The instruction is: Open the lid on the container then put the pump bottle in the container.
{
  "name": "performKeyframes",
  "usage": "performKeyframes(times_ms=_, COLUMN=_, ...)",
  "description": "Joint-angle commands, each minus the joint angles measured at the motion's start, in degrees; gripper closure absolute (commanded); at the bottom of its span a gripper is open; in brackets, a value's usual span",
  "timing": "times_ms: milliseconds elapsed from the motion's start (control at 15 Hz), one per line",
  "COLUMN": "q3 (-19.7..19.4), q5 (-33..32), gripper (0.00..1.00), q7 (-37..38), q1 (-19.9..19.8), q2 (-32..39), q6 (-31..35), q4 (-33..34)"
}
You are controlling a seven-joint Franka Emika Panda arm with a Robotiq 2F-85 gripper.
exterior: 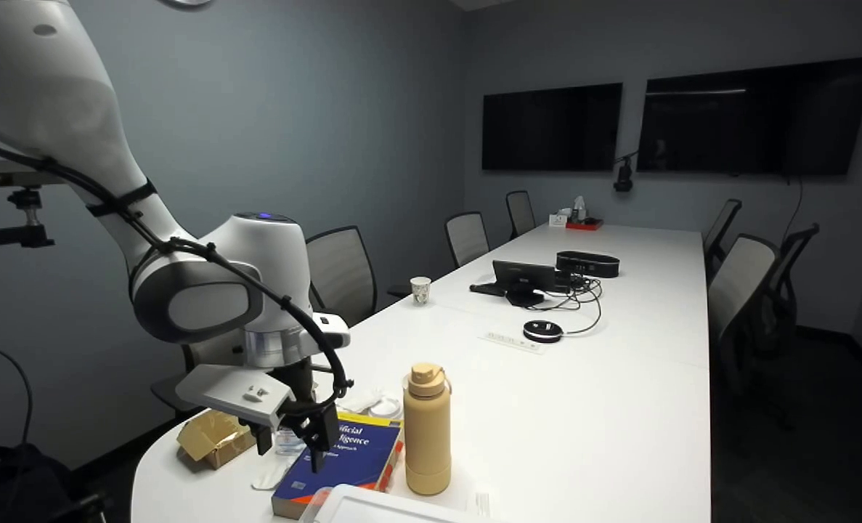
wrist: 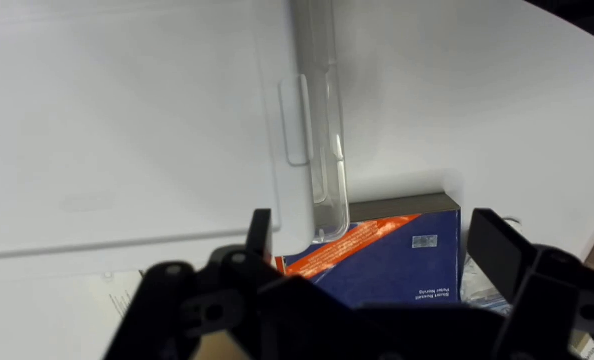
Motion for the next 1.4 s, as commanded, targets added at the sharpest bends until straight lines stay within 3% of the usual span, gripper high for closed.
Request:
performKeyframes(times_ms=0, q3=1.04, q5=-3.24, gripper=0.00, q7=4.40, q1=-1.91, q2=2.73, q6=2.40, q4=0.73)
performKeyframes(times_ms=667, q3=-1.69, q5=-16.82, gripper=0.00, q7=19.03, q1=-1.24, q2=14.90, q6=4.70, q4=7.13)
performKeyframes(times_ms=1067, q3=-5.96, q5=-24.30, gripper=0.00, q7=29.07, q1=4.50, q2=21.00, q6=3.38, q4=11.97)
performKeyframes(times_ms=1333, q3=-7.14, q5=-25.66, gripper=0.00, q7=33.16, q1=8.16, q2=23.45, q6=3.38, q4=13.09)
